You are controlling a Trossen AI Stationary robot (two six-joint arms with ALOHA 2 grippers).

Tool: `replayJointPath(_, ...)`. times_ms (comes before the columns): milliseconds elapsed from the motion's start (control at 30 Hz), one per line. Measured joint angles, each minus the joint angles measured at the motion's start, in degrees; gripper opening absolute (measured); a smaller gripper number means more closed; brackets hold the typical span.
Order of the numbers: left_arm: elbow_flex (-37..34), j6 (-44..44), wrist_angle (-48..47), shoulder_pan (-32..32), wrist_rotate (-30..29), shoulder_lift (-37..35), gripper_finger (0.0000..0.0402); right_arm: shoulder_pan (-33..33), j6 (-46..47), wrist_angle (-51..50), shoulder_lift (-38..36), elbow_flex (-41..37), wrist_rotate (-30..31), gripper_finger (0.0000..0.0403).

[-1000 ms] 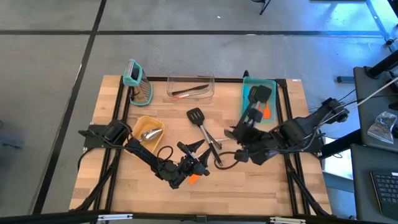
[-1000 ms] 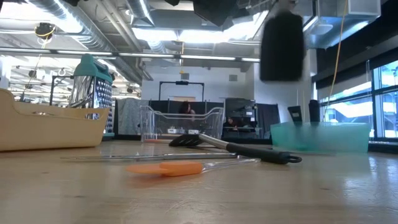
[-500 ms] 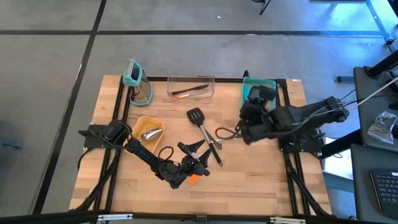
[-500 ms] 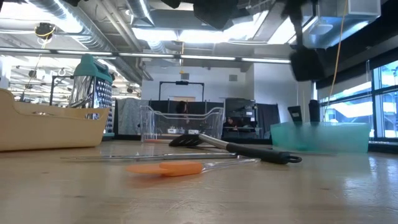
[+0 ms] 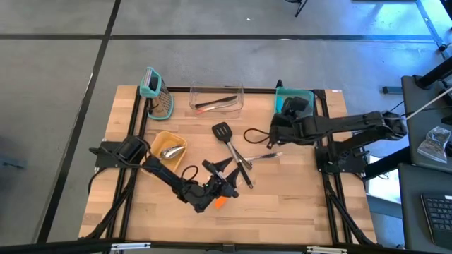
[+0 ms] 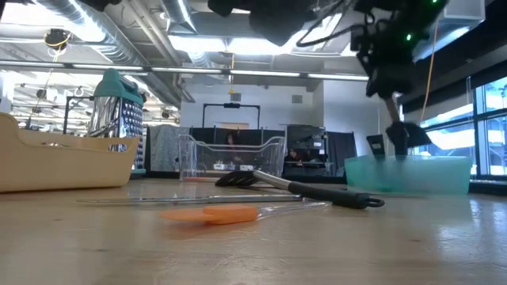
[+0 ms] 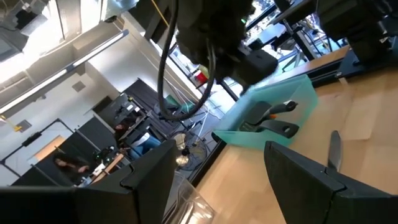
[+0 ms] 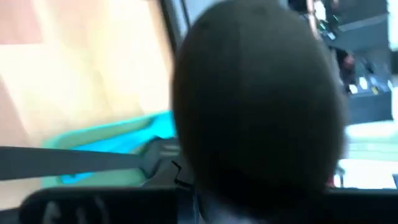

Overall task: Pick & Place Kitchen Items
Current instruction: Put the black spatula into the green bin

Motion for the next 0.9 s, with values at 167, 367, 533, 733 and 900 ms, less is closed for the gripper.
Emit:
replayJointPath(167, 0.0, -1.07, -1.57, 0.95, -0.13, 0.0, 0.0242, -4.76, -12.54, 12.31, -1.04, -4.42, -4.18, 0.006)
replayJointPath(367, -0.02, -1.44, -1.7, 1.93, -0.69, 0.0, 0.0242, -12.6, -22.49, 23.31, -1.19, -6.81, -13.95, 0.006)
replayJointPath(533, -0.02, -1.4, -1.66, 2.03, -0.8, 0.0, 0.0242, -15.76, -22.52, 22.75, -1.72, -6.85, -12.35, 0.006)
replayJointPath(733, -0.02, -0.74, -1.68, 1.99, -0.59, 0.0, 0.0242, -20.47, -22.94, 25.46, -1.65, -6.85, -18.19, 0.006)
replayJointPath(900, -0.02, -0.8, -2.45, 1.59, -0.56, 0.0, 0.0242, -25.73, -24.37, 31.04, -1.65, -6.85, -18.56, 0.006)
